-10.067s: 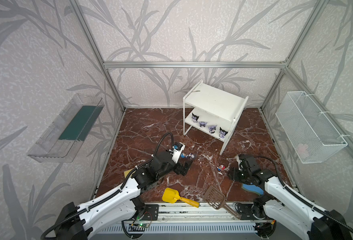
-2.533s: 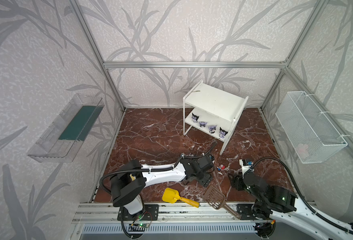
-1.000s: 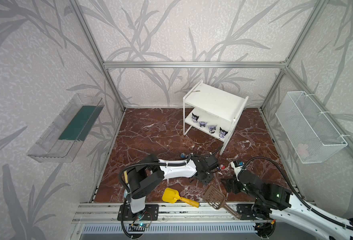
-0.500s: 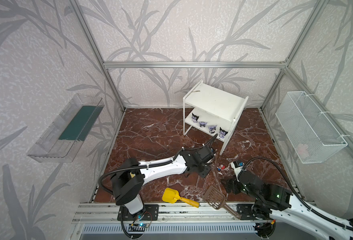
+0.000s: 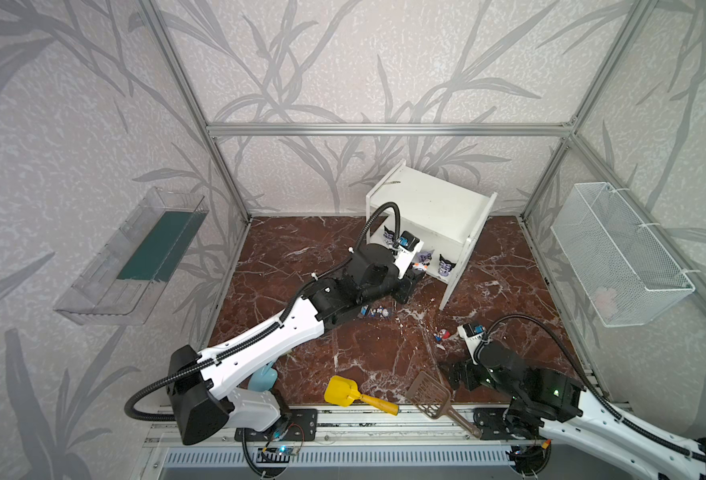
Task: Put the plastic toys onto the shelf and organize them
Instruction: 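Lift the Doraemon with the left gripper up to the upper shelf tier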
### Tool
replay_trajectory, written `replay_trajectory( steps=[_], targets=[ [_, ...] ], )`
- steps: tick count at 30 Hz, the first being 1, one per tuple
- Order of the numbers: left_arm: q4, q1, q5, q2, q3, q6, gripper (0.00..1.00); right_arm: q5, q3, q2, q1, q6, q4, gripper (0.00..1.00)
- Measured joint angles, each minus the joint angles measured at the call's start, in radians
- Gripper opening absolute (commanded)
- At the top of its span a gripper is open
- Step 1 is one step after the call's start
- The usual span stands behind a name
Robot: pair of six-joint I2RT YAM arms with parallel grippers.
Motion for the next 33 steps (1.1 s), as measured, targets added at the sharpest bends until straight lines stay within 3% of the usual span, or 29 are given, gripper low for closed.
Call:
replay_trajectory(
  steps=[12, 20, 33],
  targets=[
    [0.130, 0.072, 0.204, 0.256, 0.314, 0.095, 0.35, -0.008, 0.000, -0.019, 0.000, -0.015, 0.000, 0.99],
    [0.159, 0.105, 0.317, 0.389, 0.400, 0.113, 0.35, -0.018, 0.000, -0.046, 0.000, -0.016, -0.002, 0.99],
    [0.235, 0.174, 0.467, 0.435, 0.401, 0.103, 0.35, -0.018, -0.002, -0.055, 0.000, -0.016, -0.003, 0.99]
  ],
)
